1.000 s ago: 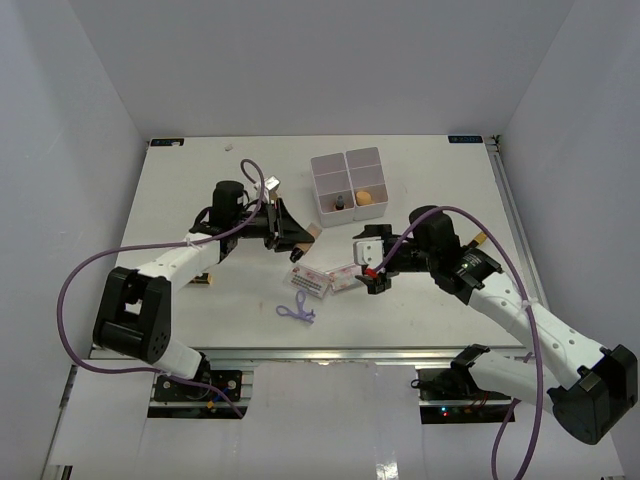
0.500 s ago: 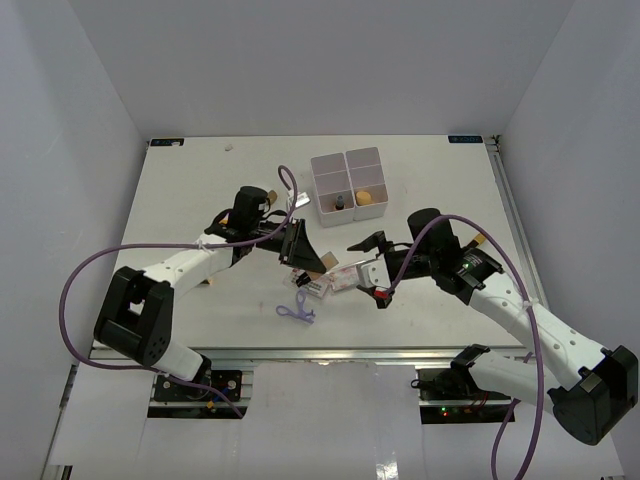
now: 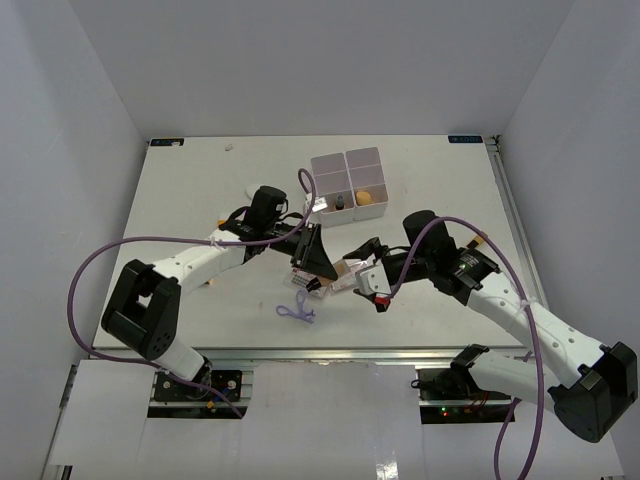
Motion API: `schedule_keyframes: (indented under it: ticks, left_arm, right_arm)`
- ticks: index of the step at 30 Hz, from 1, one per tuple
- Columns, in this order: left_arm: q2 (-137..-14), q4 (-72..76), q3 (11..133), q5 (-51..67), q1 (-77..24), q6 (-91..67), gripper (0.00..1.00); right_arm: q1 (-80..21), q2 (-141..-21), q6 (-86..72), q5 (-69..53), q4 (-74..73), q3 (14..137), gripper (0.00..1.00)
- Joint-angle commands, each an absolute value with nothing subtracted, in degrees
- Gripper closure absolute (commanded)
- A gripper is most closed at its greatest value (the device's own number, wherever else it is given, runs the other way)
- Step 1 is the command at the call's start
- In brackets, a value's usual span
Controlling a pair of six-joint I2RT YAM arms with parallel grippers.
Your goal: Organize the makeup
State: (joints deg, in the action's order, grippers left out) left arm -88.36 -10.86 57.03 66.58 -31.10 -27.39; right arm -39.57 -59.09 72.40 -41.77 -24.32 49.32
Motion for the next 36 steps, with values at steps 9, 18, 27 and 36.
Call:
schedule_keyframes:
  ticks: [9, 18, 27, 36]
  left_arm:
    - [-90.3, -12.5, 61.7, 67.4, -33.6, -25.9, 1.00]
    - [-89.7, -14.0, 62.1, 67.5, -34.1, -24.5, 0.99]
    - [-89.9, -17.3, 62.7, 66.3, -34.1, -22.5, 0.83]
    - [-88.9, -20.5, 65.1, 61.4, -34.1, -21.2, 0.23]
  right_arm:
    - [-41.2, -62.6, 70.1, -41.7, -21.0, 51.5, 0.34]
    - [-41.7, -64.9, 69.8, -39.2, -20.9, 52.1, 0.43]
    - [-41.9, -64.8, 70.0, -38.9, -21.6, 52.1, 0.73]
    - [-41.8, -62.6, 69.5, -39.6, -21.8, 50.0, 0.92]
